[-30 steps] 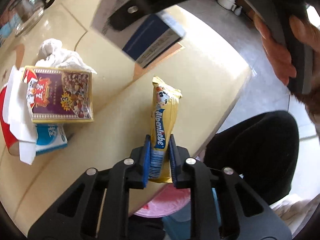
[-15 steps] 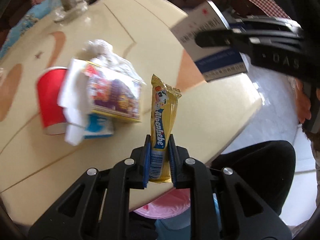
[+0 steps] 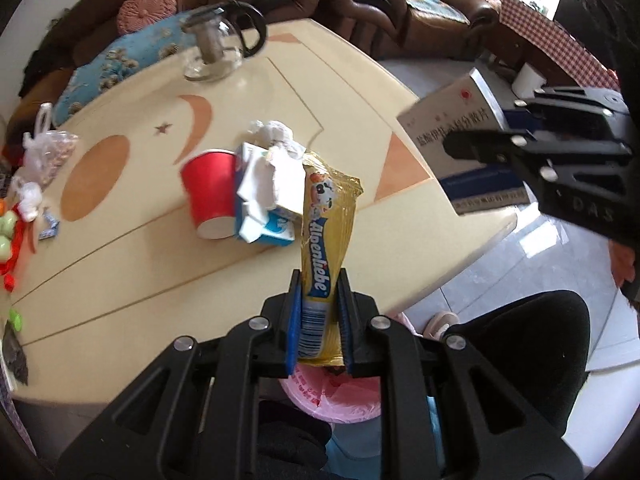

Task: Collect trash
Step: 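Lift the wrapper and medicine box with both tools toward the bin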

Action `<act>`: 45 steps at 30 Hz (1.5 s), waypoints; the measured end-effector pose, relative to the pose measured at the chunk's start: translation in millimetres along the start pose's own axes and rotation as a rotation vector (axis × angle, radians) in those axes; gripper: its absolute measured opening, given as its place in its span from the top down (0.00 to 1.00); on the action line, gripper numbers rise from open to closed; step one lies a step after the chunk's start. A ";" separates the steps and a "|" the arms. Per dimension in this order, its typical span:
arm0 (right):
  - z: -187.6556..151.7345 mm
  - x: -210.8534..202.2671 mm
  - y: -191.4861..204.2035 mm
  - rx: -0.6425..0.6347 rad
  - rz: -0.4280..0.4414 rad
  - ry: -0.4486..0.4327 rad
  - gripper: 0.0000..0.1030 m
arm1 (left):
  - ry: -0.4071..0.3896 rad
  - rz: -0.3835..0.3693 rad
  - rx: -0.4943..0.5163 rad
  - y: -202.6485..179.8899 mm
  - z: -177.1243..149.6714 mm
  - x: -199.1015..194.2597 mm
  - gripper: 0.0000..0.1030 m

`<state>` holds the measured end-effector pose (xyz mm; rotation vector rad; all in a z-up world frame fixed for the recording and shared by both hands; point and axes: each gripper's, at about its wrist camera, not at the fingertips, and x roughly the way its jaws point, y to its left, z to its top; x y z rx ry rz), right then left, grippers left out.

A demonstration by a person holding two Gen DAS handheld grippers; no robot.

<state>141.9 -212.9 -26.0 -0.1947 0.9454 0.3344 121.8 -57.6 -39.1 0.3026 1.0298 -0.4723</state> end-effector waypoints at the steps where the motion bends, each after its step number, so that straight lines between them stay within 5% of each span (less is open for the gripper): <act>1: -2.1 -7.3 7.7 -0.008 0.002 -0.006 0.80 | -0.009 0.005 -0.002 0.7 -0.9 -0.8 0.83; 25: -60.3 -72.0 126.2 -0.135 0.033 -0.041 0.80 | -0.100 0.017 -0.036 -6.7 -82.4 -78.3 0.83; 45: -104.4 -46.7 141.2 -0.134 0.069 0.023 0.80 | -0.028 -0.042 -0.026 -22.0 -109.5 -37.8 0.83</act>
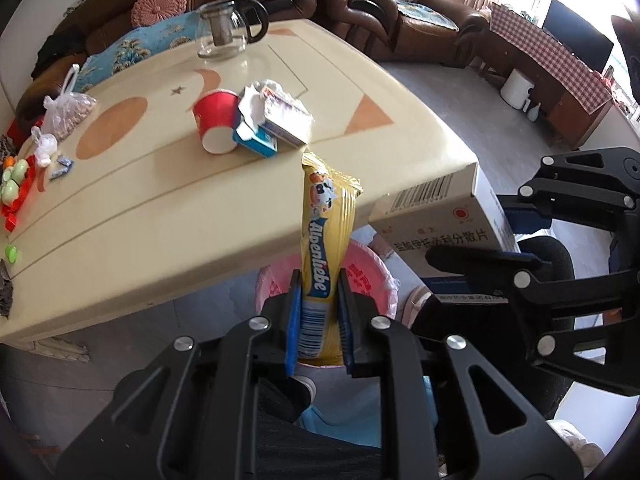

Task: Collect trash
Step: 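Lift the wrapper and medicine box with both tools toward the bin, then open the left tool to drop the wrapper while the right tool drops the medicine box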

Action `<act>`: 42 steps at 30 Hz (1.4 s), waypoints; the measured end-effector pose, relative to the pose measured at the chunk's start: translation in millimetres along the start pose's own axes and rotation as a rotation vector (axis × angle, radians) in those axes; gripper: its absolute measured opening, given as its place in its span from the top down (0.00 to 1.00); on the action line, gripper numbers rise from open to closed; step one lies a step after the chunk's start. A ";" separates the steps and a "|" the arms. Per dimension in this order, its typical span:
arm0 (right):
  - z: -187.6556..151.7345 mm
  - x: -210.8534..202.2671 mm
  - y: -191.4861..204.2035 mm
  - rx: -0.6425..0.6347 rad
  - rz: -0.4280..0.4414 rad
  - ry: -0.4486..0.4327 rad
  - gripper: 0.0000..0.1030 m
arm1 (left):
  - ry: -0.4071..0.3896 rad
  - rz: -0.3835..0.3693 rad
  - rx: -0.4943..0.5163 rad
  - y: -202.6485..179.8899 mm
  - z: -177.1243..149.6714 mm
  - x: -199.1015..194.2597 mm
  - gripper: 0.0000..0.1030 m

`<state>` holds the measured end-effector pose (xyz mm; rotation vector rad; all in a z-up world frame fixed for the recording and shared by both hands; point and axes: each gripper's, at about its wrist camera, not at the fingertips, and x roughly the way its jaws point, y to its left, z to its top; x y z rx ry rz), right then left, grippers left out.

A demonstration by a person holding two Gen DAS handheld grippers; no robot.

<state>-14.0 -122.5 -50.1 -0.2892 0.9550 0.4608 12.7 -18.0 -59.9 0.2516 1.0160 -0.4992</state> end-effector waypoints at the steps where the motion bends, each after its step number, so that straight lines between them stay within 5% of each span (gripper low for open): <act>1: -1.4 2.3 -0.5 0.003 0.002 0.003 0.80 | 0.004 -0.001 -0.004 0.5 -1.9 3.7 0.83; 42: -110.1 223.0 -33.5 0.264 0.110 0.288 0.80 | 0.408 -0.117 -0.214 37.0 -69.3 221.0 0.83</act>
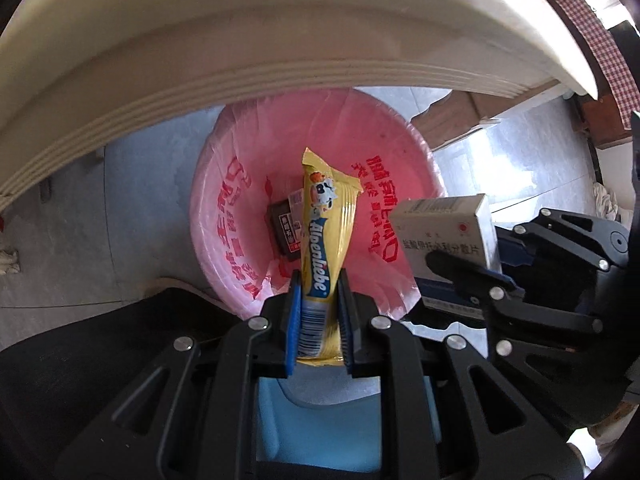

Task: Collect trash
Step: 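Open the left tool to drop the wrapper while the right tool drops the medicine box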

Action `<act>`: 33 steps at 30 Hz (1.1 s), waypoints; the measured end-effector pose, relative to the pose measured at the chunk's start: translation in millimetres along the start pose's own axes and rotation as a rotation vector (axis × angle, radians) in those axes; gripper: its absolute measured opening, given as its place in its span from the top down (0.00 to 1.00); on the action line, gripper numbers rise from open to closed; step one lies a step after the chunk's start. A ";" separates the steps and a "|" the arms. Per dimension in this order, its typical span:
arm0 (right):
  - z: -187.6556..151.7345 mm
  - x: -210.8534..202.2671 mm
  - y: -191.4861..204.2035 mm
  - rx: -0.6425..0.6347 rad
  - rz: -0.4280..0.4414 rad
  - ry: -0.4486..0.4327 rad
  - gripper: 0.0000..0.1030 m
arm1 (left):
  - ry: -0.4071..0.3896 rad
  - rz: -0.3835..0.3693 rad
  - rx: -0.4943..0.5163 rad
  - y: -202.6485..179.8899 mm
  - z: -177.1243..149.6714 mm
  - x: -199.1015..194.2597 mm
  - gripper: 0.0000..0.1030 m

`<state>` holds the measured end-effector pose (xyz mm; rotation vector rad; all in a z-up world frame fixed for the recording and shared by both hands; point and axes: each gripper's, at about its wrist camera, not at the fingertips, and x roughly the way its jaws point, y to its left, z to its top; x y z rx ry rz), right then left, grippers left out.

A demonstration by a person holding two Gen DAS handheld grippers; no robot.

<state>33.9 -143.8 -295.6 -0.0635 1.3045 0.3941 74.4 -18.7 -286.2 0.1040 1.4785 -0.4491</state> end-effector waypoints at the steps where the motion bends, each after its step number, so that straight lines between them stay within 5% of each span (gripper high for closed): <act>1: 0.7 4.0 -1.5 0.003 0.001 0.006 0.80 | 0.010 -0.002 -0.002 1.0 1.3 4.1 0.83; 19: 12.6 50.2 -16.6 0.054 0.041 0.099 0.79 | 0.145 -0.047 -0.067 13.2 16.4 61.8 0.83; 23: 12.6 52.3 -21.5 0.061 0.002 0.098 0.59 | 0.146 0.012 -0.045 8.1 18.2 62.6 0.62; 26: 11.7 54.3 -28.4 0.093 0.005 0.101 0.59 | 0.135 0.025 -0.044 8.5 18.5 61.6 0.50; 33: 9.5 53.5 -27.3 0.098 0.002 0.099 0.58 | 0.107 0.056 -0.019 3.2 19.4 56.2 0.48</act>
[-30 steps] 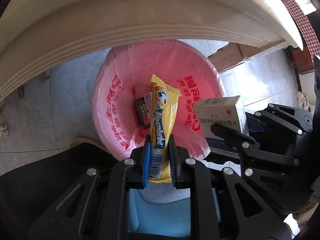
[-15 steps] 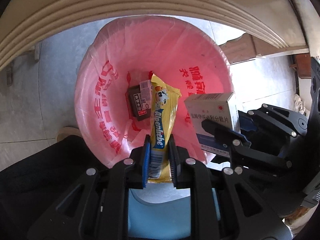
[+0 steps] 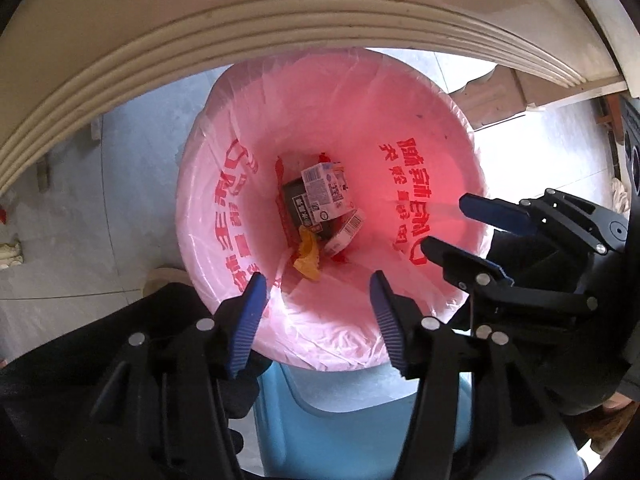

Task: Collect trash
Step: 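Open the left tool to drop the wrapper while the right tool drops the medicine box, then raise both tools from the bin back over the table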

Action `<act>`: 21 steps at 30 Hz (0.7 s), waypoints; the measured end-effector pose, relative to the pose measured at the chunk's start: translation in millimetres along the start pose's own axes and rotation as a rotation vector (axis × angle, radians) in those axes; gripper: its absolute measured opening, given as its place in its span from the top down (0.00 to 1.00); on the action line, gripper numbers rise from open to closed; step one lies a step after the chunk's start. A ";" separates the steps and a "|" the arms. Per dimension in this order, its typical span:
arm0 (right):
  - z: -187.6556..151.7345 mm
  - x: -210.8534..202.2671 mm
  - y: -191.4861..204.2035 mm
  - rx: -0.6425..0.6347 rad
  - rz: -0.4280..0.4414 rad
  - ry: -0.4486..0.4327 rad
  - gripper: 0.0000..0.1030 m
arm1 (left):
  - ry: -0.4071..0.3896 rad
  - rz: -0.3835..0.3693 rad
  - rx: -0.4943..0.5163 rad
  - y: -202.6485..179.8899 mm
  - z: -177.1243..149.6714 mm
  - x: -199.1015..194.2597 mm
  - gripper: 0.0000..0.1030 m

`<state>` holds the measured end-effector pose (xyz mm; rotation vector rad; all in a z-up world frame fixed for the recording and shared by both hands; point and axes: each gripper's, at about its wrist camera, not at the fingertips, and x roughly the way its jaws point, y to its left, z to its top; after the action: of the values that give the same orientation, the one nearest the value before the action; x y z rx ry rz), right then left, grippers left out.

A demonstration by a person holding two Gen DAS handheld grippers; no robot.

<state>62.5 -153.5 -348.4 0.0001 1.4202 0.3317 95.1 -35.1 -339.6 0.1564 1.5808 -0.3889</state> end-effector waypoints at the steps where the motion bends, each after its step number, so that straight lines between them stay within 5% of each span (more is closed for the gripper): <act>1: 0.4 -0.2 -0.3 0.002 0.001 0.000 0.58 | -0.001 -0.003 -0.003 0.4 -0.1 0.0 0.48; 14: -8.1 -16.5 6.8 -0.010 -0.023 -0.016 0.56 | -0.041 0.029 0.004 3.1 -12.7 -20.8 0.36; 19: -28.4 -74.1 22.6 -0.045 -0.004 -0.156 0.37 | -0.109 0.001 -0.008 3.4 -38.0 -67.0 0.33; 21: -36.0 -109.1 28.9 -0.067 0.072 -0.242 0.10 | -0.142 -0.021 -0.015 5.0 -48.4 -93.9 0.31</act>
<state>8.9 -157.7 -242.8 0.0359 1.1706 0.4247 56.5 -0.9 -247.3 0.0981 1.4465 -0.3961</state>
